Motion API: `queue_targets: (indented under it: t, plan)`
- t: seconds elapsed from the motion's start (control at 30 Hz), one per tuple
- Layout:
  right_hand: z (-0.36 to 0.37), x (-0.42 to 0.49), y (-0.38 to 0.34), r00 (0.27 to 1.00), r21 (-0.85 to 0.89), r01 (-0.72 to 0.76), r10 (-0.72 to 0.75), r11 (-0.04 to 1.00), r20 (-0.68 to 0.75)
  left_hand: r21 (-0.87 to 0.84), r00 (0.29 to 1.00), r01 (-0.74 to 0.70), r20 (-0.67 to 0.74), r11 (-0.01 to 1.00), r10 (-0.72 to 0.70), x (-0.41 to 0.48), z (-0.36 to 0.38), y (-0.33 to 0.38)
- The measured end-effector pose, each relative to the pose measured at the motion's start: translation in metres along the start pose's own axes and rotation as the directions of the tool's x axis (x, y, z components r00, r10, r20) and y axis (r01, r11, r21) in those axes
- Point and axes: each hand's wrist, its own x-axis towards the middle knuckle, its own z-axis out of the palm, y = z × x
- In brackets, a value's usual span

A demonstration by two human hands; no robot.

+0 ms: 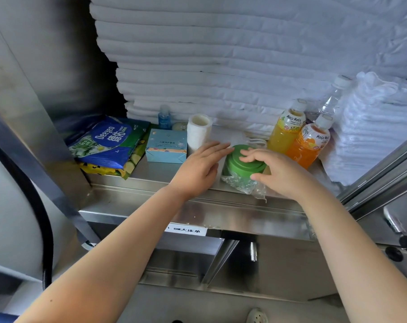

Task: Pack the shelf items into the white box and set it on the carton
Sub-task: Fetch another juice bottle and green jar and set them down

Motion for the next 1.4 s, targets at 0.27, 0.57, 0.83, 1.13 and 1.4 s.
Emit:
queue_targets:
  t: [0.27, 0.57, 0.83, 1.13, 1.4]
  plan:
    - [0.026, -0.006, -0.009, 0.958, -0.213, -0.016, -0.046, 0.977, -0.282, 0.090, 0.997, -0.075, 0.035, 0.993, 0.072, 0.000, -0.001, 0.002]
    - [0.006, 0.001, 0.005, 0.996, 0.021, -0.022, 0.024, 1.000, -0.083, 0.076, 0.993, -0.107, -0.035, 0.991, 0.110, -0.001, -0.003, 0.008]
    - [0.025, 0.003, -0.004, 0.965, -0.179, -0.060, 0.011, 0.982, -0.263, 0.042, 0.999, -0.046, -0.016, 0.998, 0.047, 0.003, -0.011, 0.008]
    - [0.006, 0.002, 0.007, 0.995, -0.047, -0.032, 0.028, 0.998, -0.094, 0.134, 0.990, -0.094, 0.113, 0.987, 0.079, 0.002, -0.006, 0.001]
    - [0.031, 0.004, 0.002, 0.955, -0.102, -0.009, -0.021, 0.995, -0.295, 0.233, 0.995, -0.092, -0.006, 0.968, 0.096, 0.000, -0.009, 0.002]
